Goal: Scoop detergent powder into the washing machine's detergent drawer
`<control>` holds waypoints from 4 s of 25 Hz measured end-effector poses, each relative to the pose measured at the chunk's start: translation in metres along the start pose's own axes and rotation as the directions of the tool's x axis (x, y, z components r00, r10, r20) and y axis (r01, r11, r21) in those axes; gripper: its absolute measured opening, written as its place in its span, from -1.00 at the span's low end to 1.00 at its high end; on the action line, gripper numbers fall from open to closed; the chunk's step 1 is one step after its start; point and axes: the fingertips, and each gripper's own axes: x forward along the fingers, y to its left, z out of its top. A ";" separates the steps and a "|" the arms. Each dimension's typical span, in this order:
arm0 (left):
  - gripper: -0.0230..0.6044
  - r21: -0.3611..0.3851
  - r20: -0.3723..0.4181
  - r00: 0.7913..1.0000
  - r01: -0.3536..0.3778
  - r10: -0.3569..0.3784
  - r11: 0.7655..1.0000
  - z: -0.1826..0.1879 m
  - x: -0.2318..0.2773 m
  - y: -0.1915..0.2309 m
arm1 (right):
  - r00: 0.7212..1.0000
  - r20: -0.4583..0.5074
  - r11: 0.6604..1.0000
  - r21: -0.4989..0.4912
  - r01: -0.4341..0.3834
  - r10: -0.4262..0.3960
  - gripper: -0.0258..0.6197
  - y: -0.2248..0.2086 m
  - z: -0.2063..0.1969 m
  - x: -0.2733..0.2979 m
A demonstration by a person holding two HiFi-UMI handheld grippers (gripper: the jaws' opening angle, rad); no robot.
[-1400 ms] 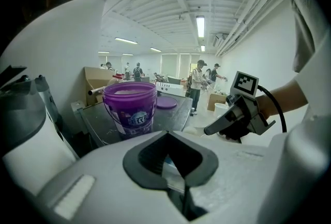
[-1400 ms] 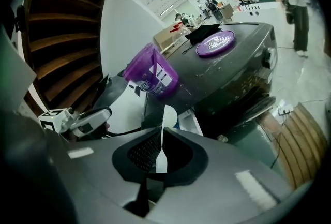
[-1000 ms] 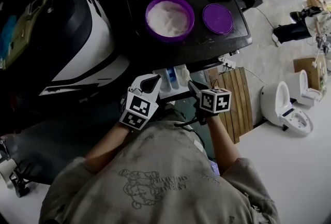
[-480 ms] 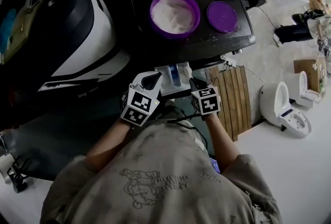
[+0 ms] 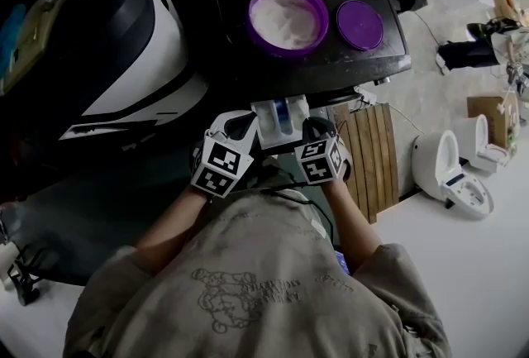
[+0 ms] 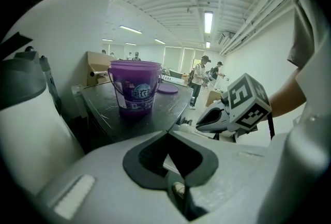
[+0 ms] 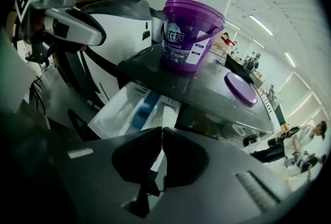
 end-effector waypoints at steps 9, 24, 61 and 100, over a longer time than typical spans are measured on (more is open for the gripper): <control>-0.93 -0.022 0.009 1.000 0.003 -0.003 1.000 -0.009 -0.010 0.010 | 0.993 -0.012 0.983 -0.138 0.118 -0.121 -0.81 0.000 0.007 -0.004; -0.93 -0.011 0.046 0.999 0.008 -0.008 1.000 -0.011 -0.039 0.022 | 0.967 -0.037 0.955 -0.168 0.244 -0.254 -0.81 0.006 0.015 -0.019; -0.93 0.049 0.117 0.993 -0.029 0.023 0.998 0.014 -0.075 0.012 | 0.946 0.321 0.889 0.446 -0.106 -0.049 -0.81 -0.012 0.050 -0.106; -0.93 0.015 0.443 0.797 -0.464 0.410 0.886 0.204 -0.176 0.118 | 0.620 0.783 0.963 0.133 -0.236 0.043 -0.81 -0.106 0.287 -0.233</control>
